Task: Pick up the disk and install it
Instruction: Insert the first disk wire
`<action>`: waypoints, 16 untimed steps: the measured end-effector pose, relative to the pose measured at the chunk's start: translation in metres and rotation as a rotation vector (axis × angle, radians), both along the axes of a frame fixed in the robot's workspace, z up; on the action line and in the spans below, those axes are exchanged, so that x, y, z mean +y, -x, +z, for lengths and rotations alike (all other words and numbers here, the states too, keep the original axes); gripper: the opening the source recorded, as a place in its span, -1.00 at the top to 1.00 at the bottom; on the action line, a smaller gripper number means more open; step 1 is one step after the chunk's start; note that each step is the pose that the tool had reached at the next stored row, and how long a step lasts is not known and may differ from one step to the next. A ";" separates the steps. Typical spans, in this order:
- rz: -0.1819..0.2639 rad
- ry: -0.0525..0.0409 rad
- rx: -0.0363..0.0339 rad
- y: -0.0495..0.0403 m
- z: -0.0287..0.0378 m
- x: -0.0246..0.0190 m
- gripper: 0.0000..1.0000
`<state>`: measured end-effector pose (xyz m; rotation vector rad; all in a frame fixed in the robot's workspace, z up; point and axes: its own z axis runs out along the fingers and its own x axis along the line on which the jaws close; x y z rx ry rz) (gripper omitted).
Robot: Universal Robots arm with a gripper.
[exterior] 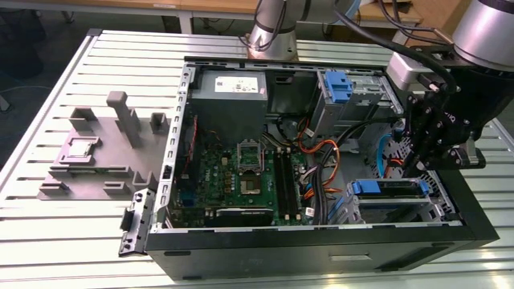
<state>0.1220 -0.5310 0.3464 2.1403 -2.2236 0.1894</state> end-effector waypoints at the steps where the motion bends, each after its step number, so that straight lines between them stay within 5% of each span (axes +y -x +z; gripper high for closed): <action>1: -0.004 -0.0020 0.0000 0.0000 -0.0002 -0.0001 0.66; 9: -0.014 -0.0258 0.0007 0.0000 -0.0012 -0.0061 0.66; 16: -0.017 -0.0725 0.0013 0.0001 -0.0023 -0.0134 0.66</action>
